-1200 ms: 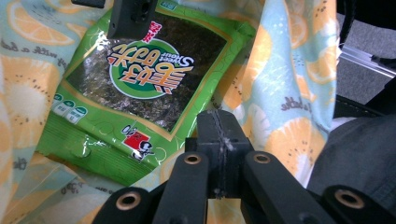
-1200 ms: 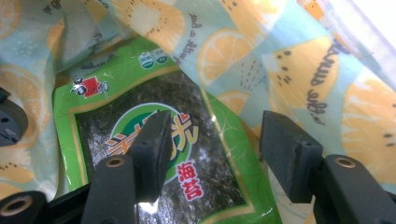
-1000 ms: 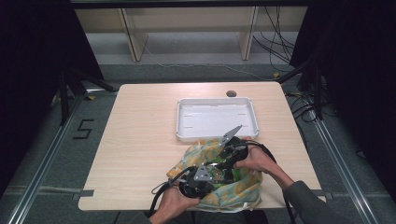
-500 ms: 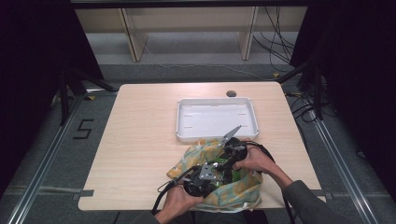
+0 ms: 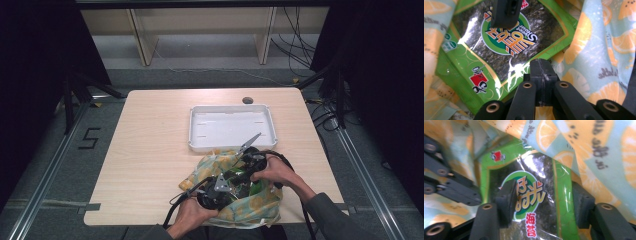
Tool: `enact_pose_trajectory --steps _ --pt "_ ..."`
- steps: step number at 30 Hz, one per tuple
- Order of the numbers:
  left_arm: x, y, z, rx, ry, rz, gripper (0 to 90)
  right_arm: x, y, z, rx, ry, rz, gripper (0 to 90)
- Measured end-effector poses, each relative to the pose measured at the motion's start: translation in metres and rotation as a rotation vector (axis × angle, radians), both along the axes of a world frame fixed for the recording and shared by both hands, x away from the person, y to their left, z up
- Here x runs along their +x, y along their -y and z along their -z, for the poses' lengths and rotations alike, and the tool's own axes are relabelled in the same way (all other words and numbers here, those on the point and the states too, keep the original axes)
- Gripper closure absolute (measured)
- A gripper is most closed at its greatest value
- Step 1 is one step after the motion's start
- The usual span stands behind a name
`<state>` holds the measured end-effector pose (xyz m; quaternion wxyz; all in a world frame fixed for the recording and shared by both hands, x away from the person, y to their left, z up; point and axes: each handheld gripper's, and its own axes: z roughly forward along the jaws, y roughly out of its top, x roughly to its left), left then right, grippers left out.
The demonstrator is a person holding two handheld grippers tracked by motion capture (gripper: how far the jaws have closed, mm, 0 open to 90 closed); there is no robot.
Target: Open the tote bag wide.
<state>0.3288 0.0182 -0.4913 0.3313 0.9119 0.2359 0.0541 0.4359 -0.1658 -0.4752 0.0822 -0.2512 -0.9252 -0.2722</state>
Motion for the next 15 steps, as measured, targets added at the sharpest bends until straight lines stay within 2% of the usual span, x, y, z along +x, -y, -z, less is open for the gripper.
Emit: enact_pose_trajectory --steps 3,4,5,6,8,9,10,11,12,14,15 --pt "-0.002 0.001 0.001 0.0 -0.009 -0.013 89.4 -0.002 0.002 -0.007 0.008 0.007 0.005 55.8" --pt "0.0 0.001 0.001 0.01 0.003 0.007 89.4 -0.003 0.004 -0.01 0.024 0.007 0.0 58.0" --pt "-0.001 0.001 0.001 0.011 -0.017 0.002 89.4 -0.004 0.004 -0.013 0.034 -0.002 0.004 59.3" --pt "-0.002 0.002 0.002 0.004 -0.013 -0.007 89.4 -0.004 0.005 -0.014 0.041 0.003 -0.006 60.1" --pt "0.0 0.001 0.002 0.016 0.007 0.01 89.4 -0.006 0.005 -0.017 0.061 -0.007 -0.018 61.0" --pt "0.0 0.0 0.001 0.028 -0.002 0.012 89.4 -0.008 0.005 -0.018 0.056 -0.007 -0.027 61.7" --pt "0.0 0.0 0.001 0.037 -0.001 0.02 89.4 -0.009 0.004 -0.019 0.057 -0.031 -0.039 63.2" --pt "0.001 -0.001 0.0 0.041 0.002 0.03 89.4 -0.012 0.003 -0.021 0.04 -0.024 -0.014 65.2" --pt "0.0 0.0 0.001 0.01 0.0 0.002 89.3 -0.013 0.003 -0.021 0.046 -0.012 -0.023 66.5" --pt "-0.001 0.0 0.0 0.005 -0.005 0.0 89.0 -0.014 0.002 -0.024 0.055 -0.009 -0.027 70.6" --pt "-0.002 0.0 0.0 -0.005 -0.016 -0.009 88.6 -0.015 0.003 -0.026 0.054 -0.037 -0.007 72.3"
